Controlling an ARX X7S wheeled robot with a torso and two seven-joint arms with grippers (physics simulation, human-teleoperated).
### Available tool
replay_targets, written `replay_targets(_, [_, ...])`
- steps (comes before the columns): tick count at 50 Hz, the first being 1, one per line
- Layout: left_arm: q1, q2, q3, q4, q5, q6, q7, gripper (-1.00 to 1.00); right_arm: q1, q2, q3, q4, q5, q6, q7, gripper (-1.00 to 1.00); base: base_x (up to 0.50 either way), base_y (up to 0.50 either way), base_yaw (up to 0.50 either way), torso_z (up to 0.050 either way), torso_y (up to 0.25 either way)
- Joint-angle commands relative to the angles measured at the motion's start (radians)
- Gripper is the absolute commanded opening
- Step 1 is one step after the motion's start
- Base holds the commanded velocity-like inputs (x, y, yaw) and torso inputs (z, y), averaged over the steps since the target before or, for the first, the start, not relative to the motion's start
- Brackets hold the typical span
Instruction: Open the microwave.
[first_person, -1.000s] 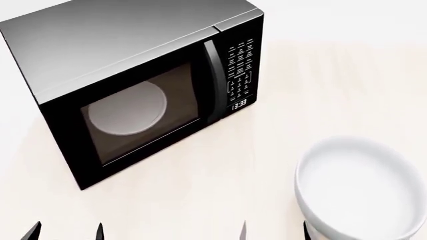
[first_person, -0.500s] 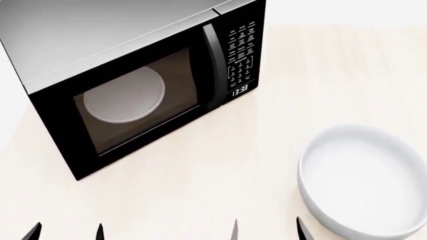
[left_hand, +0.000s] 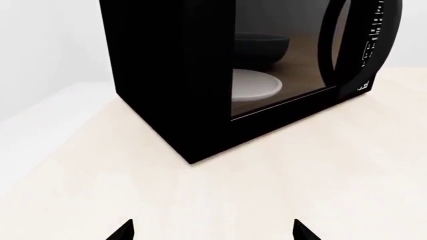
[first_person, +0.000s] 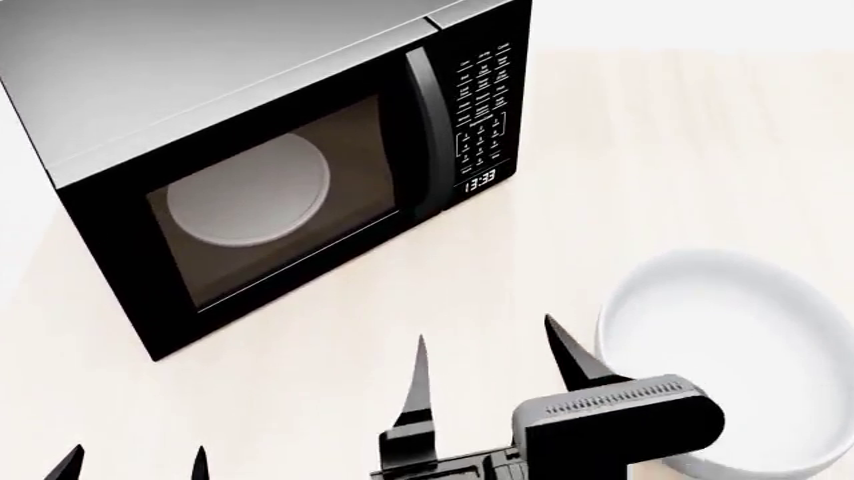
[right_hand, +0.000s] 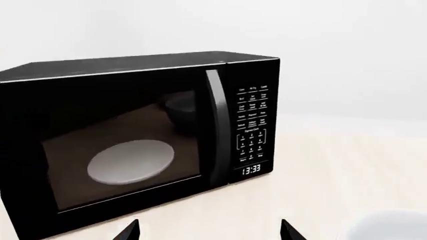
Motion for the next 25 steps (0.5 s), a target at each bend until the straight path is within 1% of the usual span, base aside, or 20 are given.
replay_targets(1, [-0.003, -0.004, 0.004, -0.003, -0.007, 0.002, -0.005, 1.0, 0.23, 0.007, -0.008, 0.037, 0.057, 0.186, -0.023, 1.0, 0.0, 0.0, 0.0, 0.0, 0.0])
replay_targets(8, [-0.005, -0.007, 0.008, -0.004, -0.008, 0.0, -0.009, 1.0, 0.344, -0.011, -0.007, 0.142, 0.059, 0.185, -0.05, 1.0, 0.0, 0.0, 0.0, 0.0, 0.0])
replay_targets(15, [-0.004, -0.009, 0.013, -0.003, -0.008, -0.001, -0.014, 1.0, 0.467, -0.016, -0.023, 0.222, 0.056, 0.231, -0.065, 1.0, 0.0, 0.0, 0.0, 0.0, 0.0])
replay_targets(25, [-0.004, -0.014, 0.018, -0.001, -0.012, -0.003, -0.017, 1.0, 0.592, -0.03, -0.068, 0.399, 0.01, 0.196, -0.109, 1.0, 0.0, 0.0, 0.0, 0.0, 0.0])
